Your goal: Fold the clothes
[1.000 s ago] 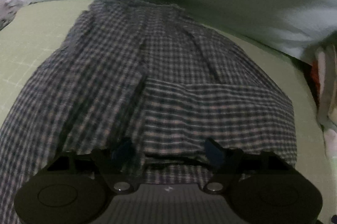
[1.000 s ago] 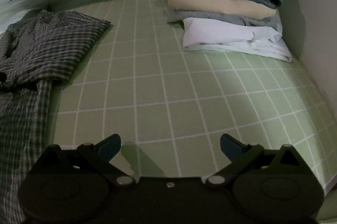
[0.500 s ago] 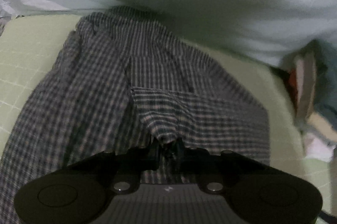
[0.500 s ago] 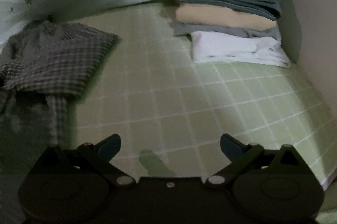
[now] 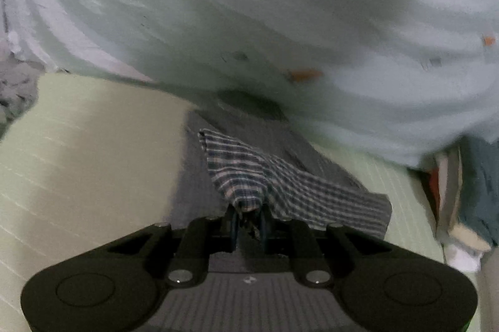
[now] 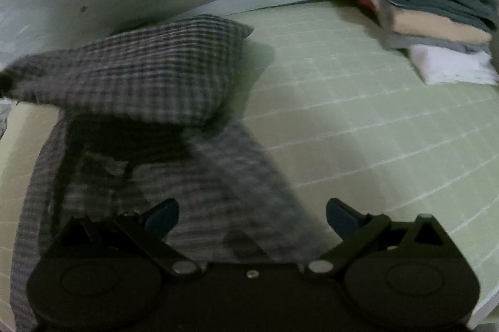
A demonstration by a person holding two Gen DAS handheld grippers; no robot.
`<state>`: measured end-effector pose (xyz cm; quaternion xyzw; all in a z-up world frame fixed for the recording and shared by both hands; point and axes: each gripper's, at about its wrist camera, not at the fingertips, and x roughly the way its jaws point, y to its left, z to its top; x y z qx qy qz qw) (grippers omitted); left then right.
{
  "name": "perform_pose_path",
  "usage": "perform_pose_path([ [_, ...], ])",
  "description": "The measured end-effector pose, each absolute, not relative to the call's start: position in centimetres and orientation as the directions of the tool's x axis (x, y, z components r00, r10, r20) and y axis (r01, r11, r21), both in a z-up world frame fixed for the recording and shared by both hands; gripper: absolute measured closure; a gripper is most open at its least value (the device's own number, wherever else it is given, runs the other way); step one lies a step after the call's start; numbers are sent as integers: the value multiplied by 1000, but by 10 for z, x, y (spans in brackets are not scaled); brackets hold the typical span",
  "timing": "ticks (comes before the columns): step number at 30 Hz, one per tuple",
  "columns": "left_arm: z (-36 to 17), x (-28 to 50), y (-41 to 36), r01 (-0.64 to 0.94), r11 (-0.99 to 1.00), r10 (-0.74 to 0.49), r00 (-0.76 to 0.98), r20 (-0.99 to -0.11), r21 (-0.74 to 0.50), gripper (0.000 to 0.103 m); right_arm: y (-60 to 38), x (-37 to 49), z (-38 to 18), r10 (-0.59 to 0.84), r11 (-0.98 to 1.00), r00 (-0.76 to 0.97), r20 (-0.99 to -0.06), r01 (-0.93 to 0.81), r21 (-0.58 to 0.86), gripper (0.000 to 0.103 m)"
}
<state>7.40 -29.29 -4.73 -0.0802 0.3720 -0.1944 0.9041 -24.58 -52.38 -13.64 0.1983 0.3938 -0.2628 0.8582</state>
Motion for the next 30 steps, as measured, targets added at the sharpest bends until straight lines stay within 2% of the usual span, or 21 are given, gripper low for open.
perform_pose_path([
  [7, -34, 113, -199, 209, 953, -301, 732, -611, -220, 88, -478, -215, -128, -356, 767, 528, -771, 636, 82, 1],
  [11, -49, 135, -157, 129, 966, -245, 722, -647, -222, 84, -456, -223, -124, -410, 745, 489, -770, 666, 27, 1],
  [14, -63, 134, -136, 97, 968, -232, 704, -671, -233, 64, -446, -232, -130, -424, 730, 445, -789, 683, -7, 1],
  [16, -69, 122, -131, 106, 971, -225, 700, -678, -213, 44, -443, -238, -133, -429, 718, 420, -800, 696, -20, 1],
  [19, -78, 104, -131, 160, 969, -246, 687, -684, -188, 32, -440, -242, -133, -428, 707, 411, -805, 707, -15, 0],
  [22, -87, 87, -139, 209, 962, -271, 653, -707, -176, 25, -437, -245, -132, -433, 712, 425, -795, 702, -13, 0],
  [30, -101, 31, -173, 327, 931, -336, 585, -738, -165, 24, -429, -267, -135, -483, 710, 409, -774, 700, -74, 0],
])
